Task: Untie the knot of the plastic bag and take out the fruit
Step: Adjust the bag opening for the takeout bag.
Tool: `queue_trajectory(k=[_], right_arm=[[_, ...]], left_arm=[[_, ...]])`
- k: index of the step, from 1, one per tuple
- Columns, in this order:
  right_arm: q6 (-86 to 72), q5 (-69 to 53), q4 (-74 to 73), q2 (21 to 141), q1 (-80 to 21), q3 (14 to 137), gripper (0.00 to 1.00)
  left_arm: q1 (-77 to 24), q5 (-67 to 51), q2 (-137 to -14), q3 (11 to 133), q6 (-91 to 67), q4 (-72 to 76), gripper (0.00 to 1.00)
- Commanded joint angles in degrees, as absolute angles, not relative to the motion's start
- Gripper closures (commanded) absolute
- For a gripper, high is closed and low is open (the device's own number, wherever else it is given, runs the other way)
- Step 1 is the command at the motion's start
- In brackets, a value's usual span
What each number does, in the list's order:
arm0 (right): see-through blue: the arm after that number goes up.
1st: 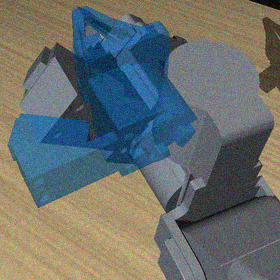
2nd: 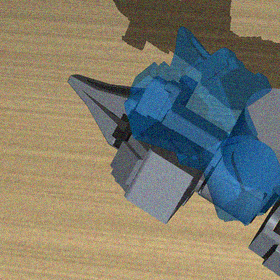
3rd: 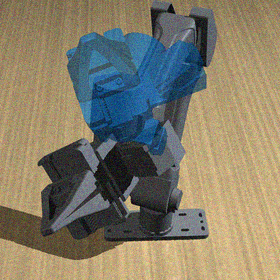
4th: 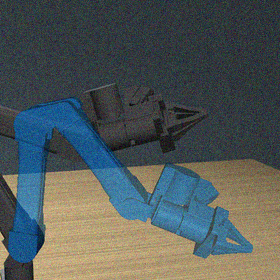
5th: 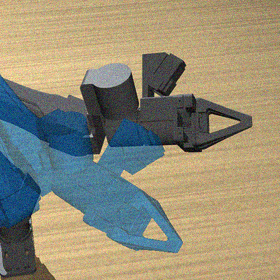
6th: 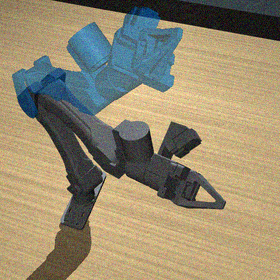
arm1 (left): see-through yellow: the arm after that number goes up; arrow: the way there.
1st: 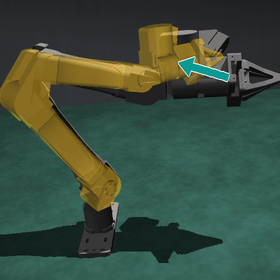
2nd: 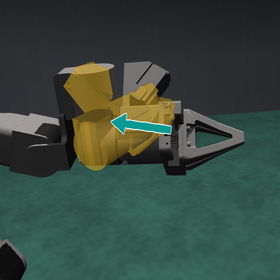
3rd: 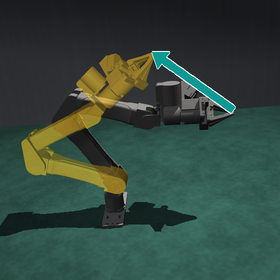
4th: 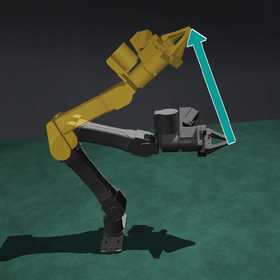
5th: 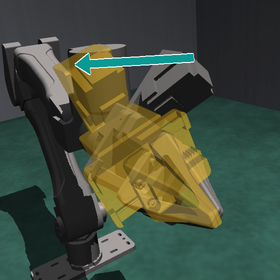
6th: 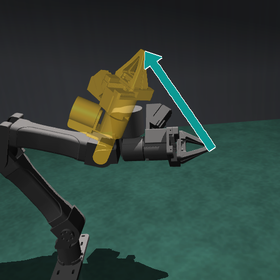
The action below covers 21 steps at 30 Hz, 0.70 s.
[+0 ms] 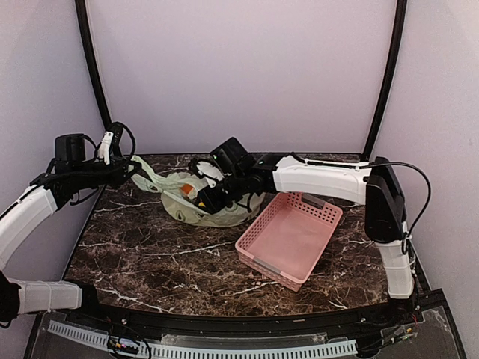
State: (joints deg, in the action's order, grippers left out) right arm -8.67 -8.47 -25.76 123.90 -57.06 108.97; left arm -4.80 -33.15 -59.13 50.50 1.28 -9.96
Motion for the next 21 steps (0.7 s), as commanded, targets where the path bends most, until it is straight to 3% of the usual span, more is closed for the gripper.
queue_trajectory(k=[1, 9, 15, 21], right_arm=[[-12.75, -9.93, -24.21, 124.58, -59.28, 103.66, 0.66], [-13.54, -6.86, -19.20, 118.31, -59.52, 98.39, 0.65], [-12.35, -2.69, -17.57, 114.81, -59.50, 98.44, 0.46], [-8.79, 1.89, -19.39, 120.50, -59.32, 107.09, 0.36]], left_arm=[[-5.12, -30.06, -57.22, 49.55, 1.32, -10.03, 0.99], [-5.10, -30.71, -57.15, 49.27, 1.25, -9.32, 0.99], [-5.11, -35.24, -56.88, 48.81, 1.53, -7.85, 0.99], [-5.13, -37.41, -57.05, 48.78, 1.41, -7.41, 0.99]])
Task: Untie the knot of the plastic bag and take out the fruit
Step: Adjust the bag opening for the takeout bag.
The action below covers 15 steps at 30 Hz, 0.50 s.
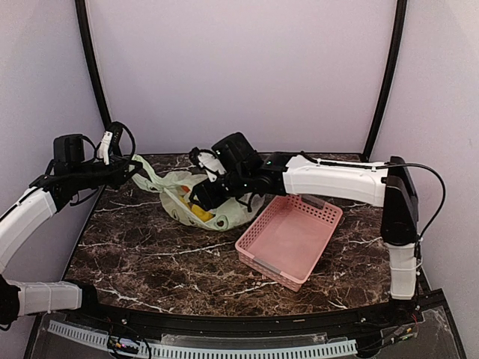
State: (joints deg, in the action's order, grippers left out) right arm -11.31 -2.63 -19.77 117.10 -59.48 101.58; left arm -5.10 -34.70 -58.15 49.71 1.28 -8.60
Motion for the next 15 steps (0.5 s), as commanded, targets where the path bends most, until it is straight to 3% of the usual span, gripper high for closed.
queue_trajectory(k=[1, 5, 10, 15], right_arm=[[-8.31, 2.14, -19.80, 121.91, -59.13, 108.75, 0.35], [-8.37, 1.95, -21.54, 125.88, -57.70, 113.55, 0.30], [-7.85, 3.24, -22.20, 128.86, -56.81, 115.23, 0.14], [-8.26, 4.26, -23.09, 132.23, -55.54, 116.62, 0.09]], left_arm=[[-5.11, -37.43, -57.00, 48.78, 1.45, -7.39, 0.99], [-5.10, -37.24, -56.94, 48.69, 1.49, -7.45, 0.99], [-5.12, -37.35, -57.13, 48.67, 1.31, -7.30, 0.99], [-5.10, -37.40, -57.39, 48.76, 1.32, -7.37, 0.99]])
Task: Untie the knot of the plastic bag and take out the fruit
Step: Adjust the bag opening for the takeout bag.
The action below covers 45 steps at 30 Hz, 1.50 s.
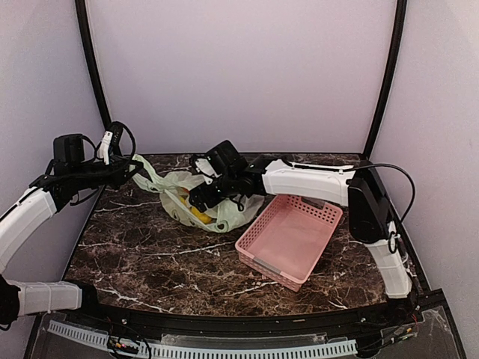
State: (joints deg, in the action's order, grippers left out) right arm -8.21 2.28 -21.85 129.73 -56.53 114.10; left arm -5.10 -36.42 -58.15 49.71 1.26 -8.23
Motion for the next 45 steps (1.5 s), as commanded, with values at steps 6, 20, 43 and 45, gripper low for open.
queue_trajectory(k=[6, 20, 43, 45], right_arm=[[-10.44, 5.69, -23.19, 134.56, -51.89, 118.49, 0.18], [-9.54, -4.52, -13.75, 132.44, -44.43, 128.19, 1.00], [-6.90, -11.60, -12.70, 127.58, -45.18, 124.96, 1.00], [-6.73, -11.33, -12.81, 127.38, -45.30, 124.68, 1.00]], left_arm=[[-5.10, -39.33, -57.20, 48.74, 1.66, -7.09, 0.99], [-5.10, -41.08, -57.62, 48.58, 0.89, -6.18, 0.99], [-7.15, -40.69, -65.78, 73.41, -13.51, -17.76, 0.25], [-10.04, -37.65, -67.87, 75.88, -11.82, -19.57, 0.24]])
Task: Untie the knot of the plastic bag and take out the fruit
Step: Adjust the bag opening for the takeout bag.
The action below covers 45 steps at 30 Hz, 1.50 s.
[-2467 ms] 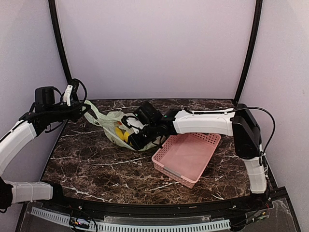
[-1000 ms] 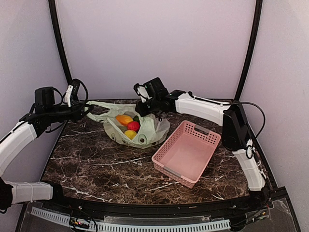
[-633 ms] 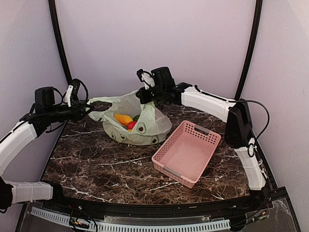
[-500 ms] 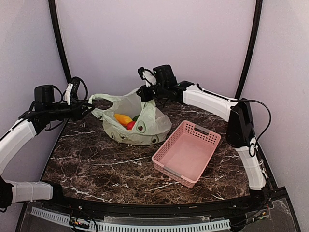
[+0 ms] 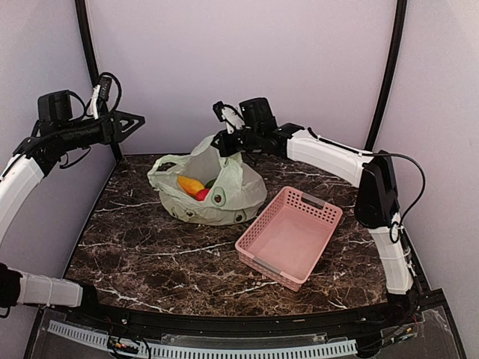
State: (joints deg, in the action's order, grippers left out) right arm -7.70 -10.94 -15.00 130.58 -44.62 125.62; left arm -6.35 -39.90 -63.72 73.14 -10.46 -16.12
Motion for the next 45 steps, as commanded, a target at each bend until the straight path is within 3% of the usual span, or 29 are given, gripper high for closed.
queue_trajectory(k=[1, 8, 16, 28, 35, 39, 41, 45], right_arm=[[-6.57, -11.07, -12.87, 127.37, -45.39, 124.57, 1.00], [-5.67, -9.52, -13.67, 127.00, -45.87, 124.10, 1.00], [-4.88, -8.07, -14.49, 127.00, -46.49, 124.10, 1.00], [-4.82, -6.40, -14.15, 127.09, -46.49, 124.61, 1.00], [-4.96, -6.32, -14.10, 127.27, -46.49, 125.05, 1.00], [-4.53, -6.25, -13.53, 126.48, -46.51, 123.53, 1.00], [-4.31, -6.31, -12.93, 126.66, -46.49, 123.00, 1.00], [-5.46, -7.19, -12.98, 127.64, -46.49, 123.87, 1.00]], left_arm=[[-11.13, -35.36, -68.69, 76.48, -11.27, -20.11, 0.24], [-20.11, -28.69, -78.71, 83.61, -6.56, -25.36, 0.20], [-25.34, -13.10, -90.66, 94.48, 3.57, -38.91, 0.14], [-27.24, -5.54, -91.88, 90.45, 7.85, -42.44, 0.05], [-27.25, -8.95, -91.90, 87.30, 7.46, -40.95, 0.05], [-27.25, -9.96, -93.50, 87.92, 7.36, -41.00, 0.25], [-27.18, -11.26, -93.55, 87.72, 7.00, -40.12, 0.41], [-27.20, -12.88, -90.18, 85.11, 4.47, -35.90, 0.82]])
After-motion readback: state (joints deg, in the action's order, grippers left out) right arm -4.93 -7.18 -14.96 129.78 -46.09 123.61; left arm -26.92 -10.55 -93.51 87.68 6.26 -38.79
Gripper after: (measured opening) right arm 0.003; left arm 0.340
